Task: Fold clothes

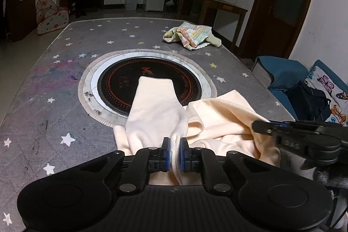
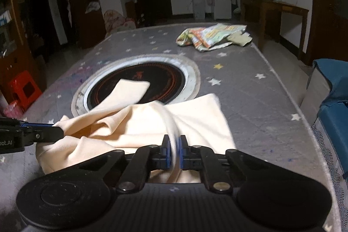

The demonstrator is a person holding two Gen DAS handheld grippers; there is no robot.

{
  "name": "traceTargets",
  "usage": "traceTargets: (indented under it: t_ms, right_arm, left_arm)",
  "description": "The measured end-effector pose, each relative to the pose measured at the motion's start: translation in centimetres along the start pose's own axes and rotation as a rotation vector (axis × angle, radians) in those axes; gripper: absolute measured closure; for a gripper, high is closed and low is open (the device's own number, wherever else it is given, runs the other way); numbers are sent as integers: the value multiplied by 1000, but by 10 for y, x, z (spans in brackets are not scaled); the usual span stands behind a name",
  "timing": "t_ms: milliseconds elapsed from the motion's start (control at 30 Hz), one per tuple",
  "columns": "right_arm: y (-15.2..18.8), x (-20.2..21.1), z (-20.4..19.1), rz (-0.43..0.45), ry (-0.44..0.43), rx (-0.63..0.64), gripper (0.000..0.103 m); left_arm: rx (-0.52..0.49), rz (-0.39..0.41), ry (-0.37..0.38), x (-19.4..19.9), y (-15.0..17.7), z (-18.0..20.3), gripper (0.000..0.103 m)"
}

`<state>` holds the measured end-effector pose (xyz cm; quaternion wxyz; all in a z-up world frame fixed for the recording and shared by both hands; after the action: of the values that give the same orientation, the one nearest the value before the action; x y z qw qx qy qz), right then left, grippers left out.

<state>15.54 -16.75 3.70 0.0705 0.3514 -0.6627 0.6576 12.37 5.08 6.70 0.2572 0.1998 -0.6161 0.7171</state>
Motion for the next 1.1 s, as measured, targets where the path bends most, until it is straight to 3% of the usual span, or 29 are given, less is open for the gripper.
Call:
traceTargets:
  t_ms: [567,700,833,967,1100]
  right_arm:
    - [1,129,9,196,-42,43,99]
    - [17,159,8,183,-63,62,99]
    - [42,177,6,110,-89,95,98]
    - [66,186,2,19,-110,139,91]
    - [80,199,-6,-8,-125,202,81]
  left_arm:
    - [36,102,54,104,29,-13,94]
    - [42,99,88,130,49,-17,93]
    - [38,70,119,149,75,-20,93]
    - [35,13,144,157,100,-21,93]
    - [-6,-10,156,165,117,-19,90]
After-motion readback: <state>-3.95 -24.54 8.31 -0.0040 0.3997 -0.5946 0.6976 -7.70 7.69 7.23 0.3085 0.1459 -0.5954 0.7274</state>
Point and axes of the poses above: each gripper's, at about its wrist camera, not at the fingertips, and x roughly against the way its jaws point, z to its right, y to its underside, the point moved 2 cm from there along -x, roughly the way its jaws point, and after that the axes turned 5 degrees about z, right-handed, at the moved point
